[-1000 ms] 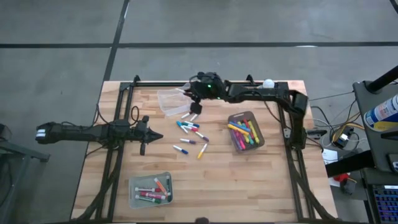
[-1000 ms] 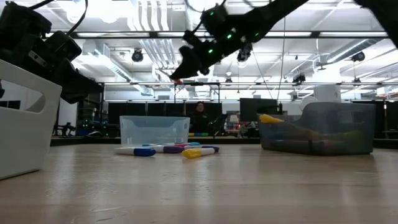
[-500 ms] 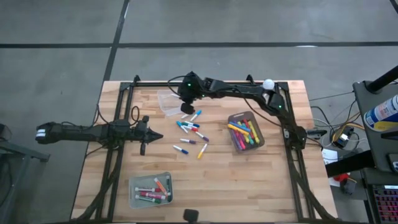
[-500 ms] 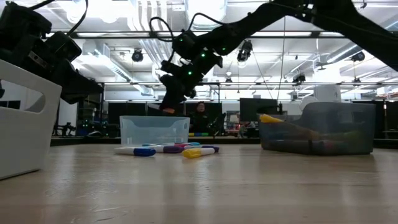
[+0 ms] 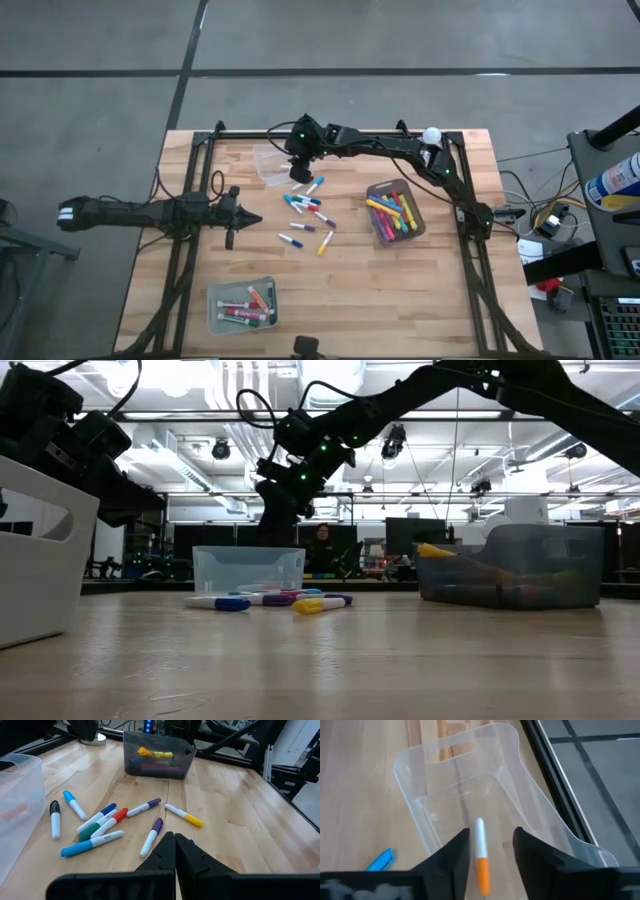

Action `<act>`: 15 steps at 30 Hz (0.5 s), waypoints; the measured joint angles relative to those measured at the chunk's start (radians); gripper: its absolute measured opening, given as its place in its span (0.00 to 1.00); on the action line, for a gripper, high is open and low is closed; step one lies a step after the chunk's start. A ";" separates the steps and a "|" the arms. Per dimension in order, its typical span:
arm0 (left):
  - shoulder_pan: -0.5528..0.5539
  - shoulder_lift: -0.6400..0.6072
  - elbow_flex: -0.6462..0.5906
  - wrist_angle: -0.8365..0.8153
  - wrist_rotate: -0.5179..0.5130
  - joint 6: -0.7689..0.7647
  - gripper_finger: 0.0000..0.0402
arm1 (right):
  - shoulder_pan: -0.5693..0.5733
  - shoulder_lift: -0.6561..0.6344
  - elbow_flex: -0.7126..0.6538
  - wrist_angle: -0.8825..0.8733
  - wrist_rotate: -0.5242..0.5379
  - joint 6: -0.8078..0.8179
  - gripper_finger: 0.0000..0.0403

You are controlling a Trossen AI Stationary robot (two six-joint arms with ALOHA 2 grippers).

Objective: Pick & Place Markers
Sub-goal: Put the white and yellow highlighter pen into the transparent bin

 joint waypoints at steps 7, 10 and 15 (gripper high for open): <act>0.000 0.000 0.000 0.000 0.000 0.000 0.00 | 0.001 -0.015 -0.001 -0.083 -0.005 -0.025 0.44; 0.000 0.000 0.000 0.000 0.000 0.000 0.00 | 0.007 -0.028 -0.002 -0.132 -0.005 -0.035 0.44; 0.000 0.000 0.000 0.000 0.000 0.000 0.00 | 0.033 -0.054 -0.002 -0.165 -0.008 -0.041 0.42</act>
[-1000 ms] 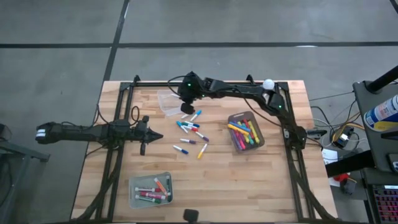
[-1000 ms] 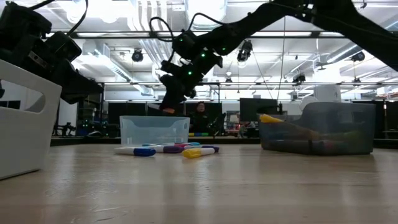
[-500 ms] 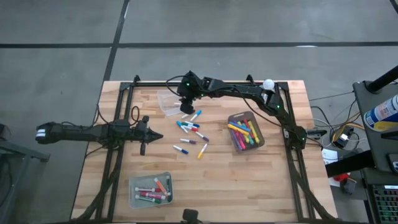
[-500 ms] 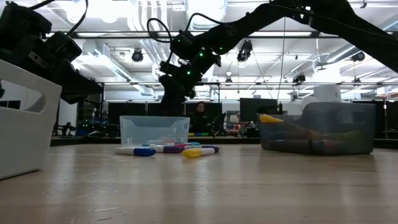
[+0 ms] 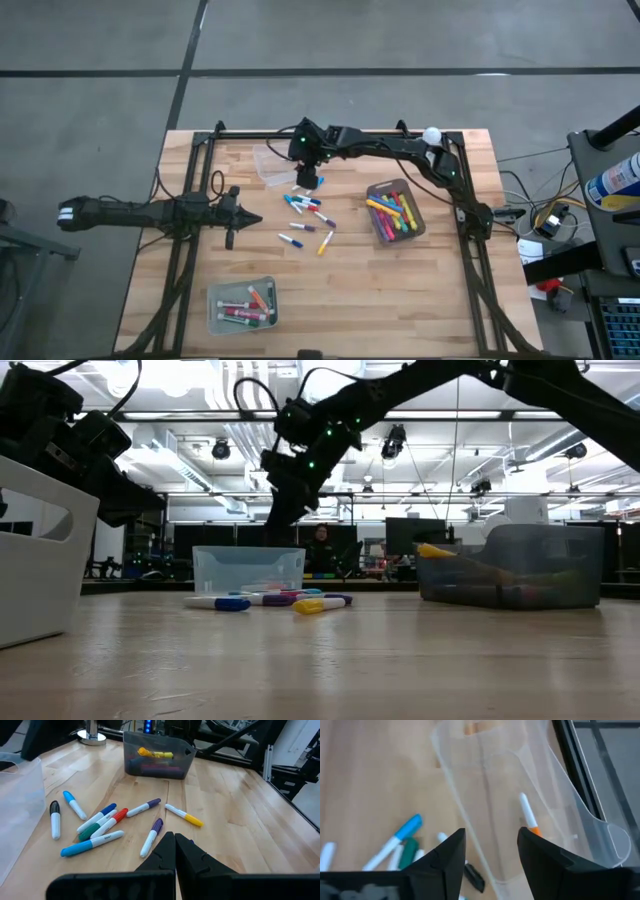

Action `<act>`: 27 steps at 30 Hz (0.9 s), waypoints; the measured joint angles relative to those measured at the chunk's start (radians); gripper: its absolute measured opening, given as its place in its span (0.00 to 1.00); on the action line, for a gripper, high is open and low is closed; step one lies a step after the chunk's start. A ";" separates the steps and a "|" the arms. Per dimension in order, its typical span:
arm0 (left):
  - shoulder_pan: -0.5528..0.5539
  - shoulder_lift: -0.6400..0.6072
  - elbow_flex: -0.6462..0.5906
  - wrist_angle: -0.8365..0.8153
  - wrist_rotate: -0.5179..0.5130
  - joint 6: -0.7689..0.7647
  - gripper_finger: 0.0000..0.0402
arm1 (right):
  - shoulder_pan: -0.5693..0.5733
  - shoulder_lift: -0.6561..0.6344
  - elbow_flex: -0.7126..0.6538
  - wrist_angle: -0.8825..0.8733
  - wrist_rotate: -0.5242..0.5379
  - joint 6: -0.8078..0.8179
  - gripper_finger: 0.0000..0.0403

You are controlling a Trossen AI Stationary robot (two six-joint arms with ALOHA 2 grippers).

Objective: Pick & Place Markers
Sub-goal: Put the white and yellow highlighter pen into the transparent bin

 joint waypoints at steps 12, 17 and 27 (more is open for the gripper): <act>0.000 0.000 0.000 0.000 0.000 0.000 0.00 | 0.078 -0.050 -0.002 -0.173 -0.004 -0.013 0.37; 0.000 0.000 0.000 0.000 0.000 0.000 0.00 | 0.111 -0.062 -0.004 -0.262 -0.076 0.009 0.38; 0.000 0.000 0.000 0.000 0.000 0.000 0.00 | 0.241 -0.066 -0.070 -0.376 -0.135 -0.037 0.34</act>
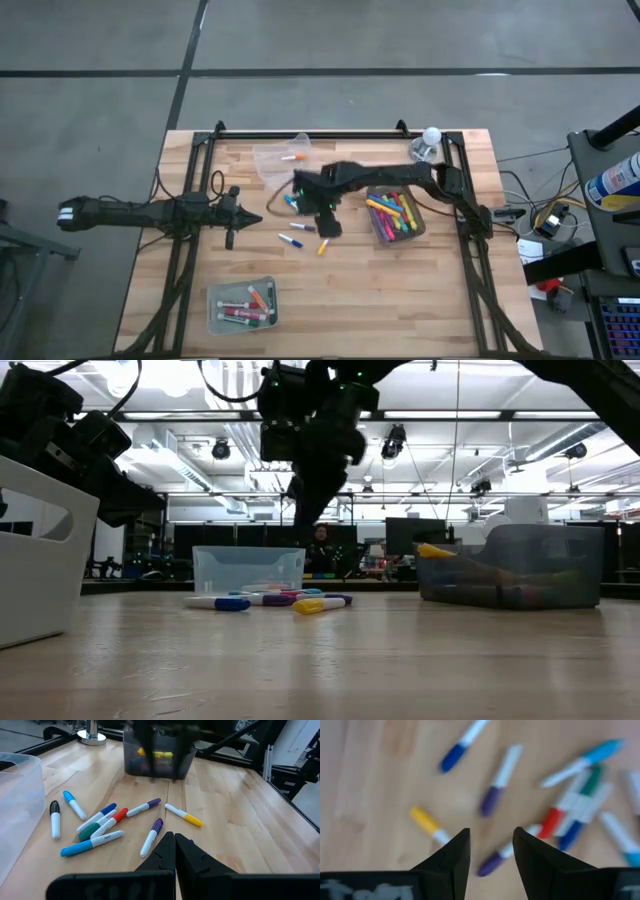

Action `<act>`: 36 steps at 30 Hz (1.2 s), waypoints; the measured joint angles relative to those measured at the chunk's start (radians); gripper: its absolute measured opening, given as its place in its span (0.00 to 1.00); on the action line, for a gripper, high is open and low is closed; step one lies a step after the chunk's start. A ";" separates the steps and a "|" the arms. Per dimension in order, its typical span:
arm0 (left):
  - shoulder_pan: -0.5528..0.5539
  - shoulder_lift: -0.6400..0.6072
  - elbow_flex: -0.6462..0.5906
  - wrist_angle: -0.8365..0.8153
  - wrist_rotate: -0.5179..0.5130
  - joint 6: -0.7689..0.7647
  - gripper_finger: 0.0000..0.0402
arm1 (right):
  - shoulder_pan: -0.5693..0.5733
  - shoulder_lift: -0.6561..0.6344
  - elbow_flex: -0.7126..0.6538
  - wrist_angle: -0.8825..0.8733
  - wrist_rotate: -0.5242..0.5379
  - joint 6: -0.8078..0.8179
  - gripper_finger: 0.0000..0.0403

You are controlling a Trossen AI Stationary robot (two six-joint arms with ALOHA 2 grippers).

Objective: Pick & Place Markers
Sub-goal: Put the white and yellow highlighter pen into the transparent bin

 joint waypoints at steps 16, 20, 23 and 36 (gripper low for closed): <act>0.000 0.000 0.000 0.000 0.000 0.000 0.00 | 0.107 0.000 -0.192 0.096 0.050 -0.076 0.24; 0.000 0.000 0.000 0.000 0.000 0.000 0.00 | 0.109 0.000 -0.214 0.122 0.052 -0.086 0.22; 0.000 0.000 0.000 0.000 0.000 0.000 0.00 | 0.110 0.000 -0.242 0.139 0.051 -0.086 0.21; 0.000 0.000 0.000 0.000 0.000 0.000 0.00 | 0.109 -0.004 -0.326 0.259 0.048 -0.020 0.20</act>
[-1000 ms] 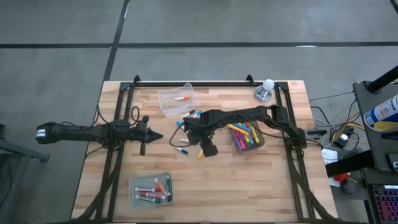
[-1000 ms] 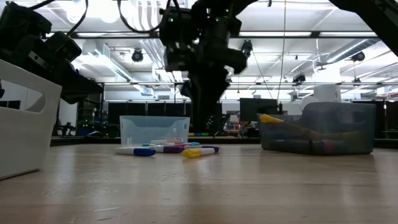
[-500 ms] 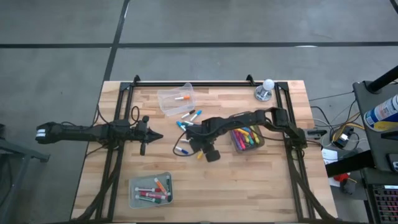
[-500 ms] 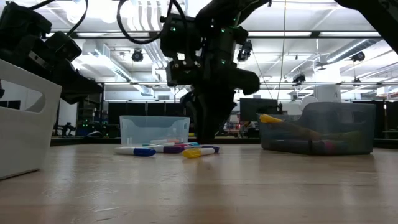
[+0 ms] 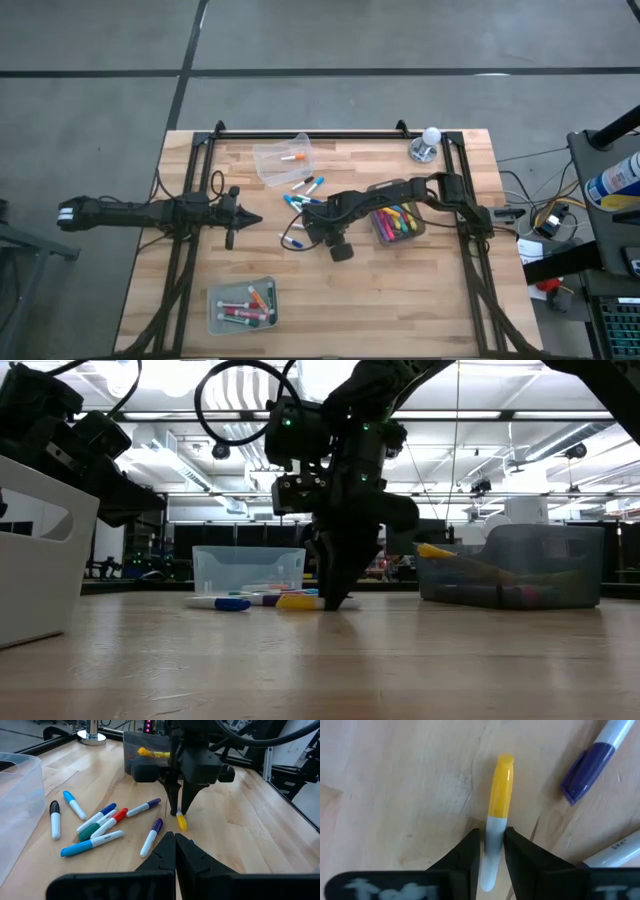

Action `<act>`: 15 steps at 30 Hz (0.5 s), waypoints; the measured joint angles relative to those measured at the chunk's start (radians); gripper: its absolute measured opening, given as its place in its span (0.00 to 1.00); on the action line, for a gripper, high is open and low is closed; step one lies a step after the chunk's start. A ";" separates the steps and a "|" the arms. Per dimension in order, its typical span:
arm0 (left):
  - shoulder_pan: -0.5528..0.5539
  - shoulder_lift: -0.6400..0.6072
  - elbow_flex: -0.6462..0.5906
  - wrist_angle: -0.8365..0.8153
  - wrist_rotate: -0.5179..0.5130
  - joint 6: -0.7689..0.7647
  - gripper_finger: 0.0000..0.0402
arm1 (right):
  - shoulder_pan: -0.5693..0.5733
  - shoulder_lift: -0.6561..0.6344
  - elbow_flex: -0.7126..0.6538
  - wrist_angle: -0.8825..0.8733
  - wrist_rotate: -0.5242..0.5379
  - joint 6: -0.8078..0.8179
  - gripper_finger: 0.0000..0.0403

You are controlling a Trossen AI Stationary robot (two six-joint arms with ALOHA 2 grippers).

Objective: Pick & Place Markers
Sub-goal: Put the white and yellow highlighter pen into the transparent bin

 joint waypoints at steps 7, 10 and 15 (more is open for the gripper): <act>0.000 0.000 0.000 0.000 0.000 0.000 0.00 | 0.003 0.001 0.007 0.003 0.035 0.074 0.12; 0.000 0.000 0.000 0.000 0.000 0.000 0.00 | 0.006 0.000 0.013 -0.001 0.078 0.084 0.08; 0.000 0.000 0.000 0.000 0.000 0.000 0.00 | 0.003 0.000 0.032 0.012 0.105 0.085 0.08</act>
